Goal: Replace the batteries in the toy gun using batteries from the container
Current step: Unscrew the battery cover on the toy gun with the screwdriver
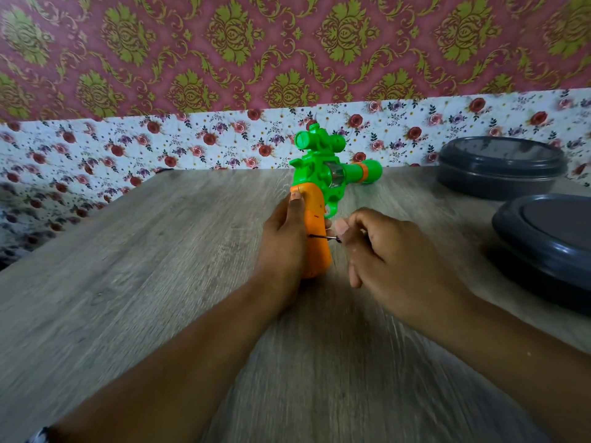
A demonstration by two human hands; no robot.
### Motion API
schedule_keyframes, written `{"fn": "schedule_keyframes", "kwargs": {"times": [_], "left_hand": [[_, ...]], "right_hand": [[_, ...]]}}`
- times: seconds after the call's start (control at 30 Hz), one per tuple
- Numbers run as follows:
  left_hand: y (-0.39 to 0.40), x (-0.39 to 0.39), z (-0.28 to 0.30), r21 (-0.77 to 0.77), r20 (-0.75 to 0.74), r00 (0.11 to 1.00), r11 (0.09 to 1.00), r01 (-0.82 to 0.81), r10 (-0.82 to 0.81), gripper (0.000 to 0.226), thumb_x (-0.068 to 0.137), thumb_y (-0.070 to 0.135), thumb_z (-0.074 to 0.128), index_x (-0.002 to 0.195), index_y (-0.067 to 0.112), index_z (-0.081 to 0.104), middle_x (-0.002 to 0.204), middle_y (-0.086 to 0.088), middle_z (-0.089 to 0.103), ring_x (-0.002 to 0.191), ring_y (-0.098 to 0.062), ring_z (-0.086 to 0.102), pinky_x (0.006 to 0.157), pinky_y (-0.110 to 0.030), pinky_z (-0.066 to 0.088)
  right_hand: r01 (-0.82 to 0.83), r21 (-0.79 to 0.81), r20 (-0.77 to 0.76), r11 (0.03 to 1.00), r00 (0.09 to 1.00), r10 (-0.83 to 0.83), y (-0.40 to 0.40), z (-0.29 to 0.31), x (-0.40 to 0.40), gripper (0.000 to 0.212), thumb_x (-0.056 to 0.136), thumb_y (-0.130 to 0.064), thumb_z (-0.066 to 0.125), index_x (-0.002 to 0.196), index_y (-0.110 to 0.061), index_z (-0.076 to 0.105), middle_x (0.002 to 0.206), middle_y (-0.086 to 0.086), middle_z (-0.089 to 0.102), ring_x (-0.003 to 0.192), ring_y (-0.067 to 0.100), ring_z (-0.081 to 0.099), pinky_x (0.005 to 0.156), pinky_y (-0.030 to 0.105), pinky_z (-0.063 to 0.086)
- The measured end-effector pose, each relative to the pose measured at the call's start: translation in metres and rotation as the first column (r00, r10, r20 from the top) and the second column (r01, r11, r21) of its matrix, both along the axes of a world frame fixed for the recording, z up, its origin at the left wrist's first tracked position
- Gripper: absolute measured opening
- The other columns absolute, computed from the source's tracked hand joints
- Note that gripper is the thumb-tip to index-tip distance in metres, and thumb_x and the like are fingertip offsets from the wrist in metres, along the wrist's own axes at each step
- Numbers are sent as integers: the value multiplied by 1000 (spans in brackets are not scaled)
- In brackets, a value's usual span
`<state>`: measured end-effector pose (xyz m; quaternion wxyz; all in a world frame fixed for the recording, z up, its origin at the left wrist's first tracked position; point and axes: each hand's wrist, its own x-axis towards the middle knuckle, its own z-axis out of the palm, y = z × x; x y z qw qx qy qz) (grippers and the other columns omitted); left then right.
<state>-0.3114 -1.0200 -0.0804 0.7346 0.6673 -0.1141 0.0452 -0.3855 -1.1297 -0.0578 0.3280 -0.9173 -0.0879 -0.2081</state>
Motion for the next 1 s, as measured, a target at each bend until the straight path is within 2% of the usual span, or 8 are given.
{"fn": "schedule_keyframes", "kwargs": {"times": [0.13, 0.3, 0.43, 0.6, 0.7, 0.8, 0.9, 1.0], "left_hand": [[0, 1, -1, -28, 18, 1000, 1000, 3, -3, 20, 101, 36, 33, 101, 31, 53, 53, 19, 66, 51, 6, 63, 49, -11, 50], [0, 3, -3, -14, 0, 1000, 1000, 7, -7, 27, 100, 38, 34, 84, 33, 56, 61, 9, 69, 56, -1, 66, 59, -22, 55], [0, 2, -1, -30, -3, 1000, 999, 23, -23, 27, 101, 35, 34, 81, 35, 52, 51, 17, 65, 48, 5, 62, 46, -12, 50], [0, 3, -2, -59, -19, 1000, 998, 23, -24, 23, 101, 35, 34, 89, 33, 54, 53, 15, 67, 50, 4, 63, 48, -13, 51], [1, 3, -3, -44, -30, 999, 998, 33, -34, 25, 101, 35, 33, 87, 32, 54, 53, 16, 66, 50, 4, 63, 48, -13, 51], [0, 3, -2, -36, -39, 999, 999, 14, -15, 28, 101, 36, 34, 83, 31, 55, 52, 17, 66, 47, 4, 61, 45, -12, 49], [-1, 6, -2, -81, -89, 996, 997, -9, 2, 29, 100, 37, 34, 91, 26, 59, 60, 7, 69, 48, -1, 62, 47, -17, 51], [-1, 8, -2, -163, -170, 985, 987, 8, -35, 40, 100, 40, 33, 110, 13, 60, 82, -8, 69, 52, -7, 65, 49, -18, 51]], "right_hand": [[21, -38, 13, 999, 1000, -20, -3, 1, 2, 36, 90, -41, 39, 74, -12, 55, 59, 4, 62, 50, 17, 50, 62, 41, 49], [-3, 37, 14, 999, 1000, 3, -3, -2, 5, 12, 85, -26, 59, 76, -20, 53, 61, -11, 57, 59, 4, 54, 59, 27, 44], [28, -19, 75, 999, 997, -27, -3, -2, 1, 10, 80, -22, 66, 76, -22, 56, 67, -12, 60, 64, 0, 56, 56, 19, 39], [13, -173, 195, 985, 981, 21, 0, 1, -4, 9, 80, -22, 65, 80, -22, 56, 76, -3, 64, 73, 18, 61, 64, 38, 50], [9, -187, 203, 982, 979, 30, 0, 0, -3, 10, 79, -19, 66, 81, -23, 57, 80, -5, 64, 75, 16, 60, 64, 38, 50], [22, -59, 160, 998, 987, -13, -3, -1, 0, 11, 78, -15, 67, 79, -22, 59, 79, -8, 65, 73, 5, 59, 66, 28, 49], [24, 160, 64, 987, 997, -35, -5, -2, 7, 17, 79, -10, 65, 75, -24, 56, 70, -15, 59, 65, -9, 53, 59, 4, 37], [21, 412, -73, 911, 997, 10, -7, -2, 11, 15, 82, -8, 63, 74, -20, 57, 64, -11, 53, 51, -7, 49, 50, 8, 34]]}}
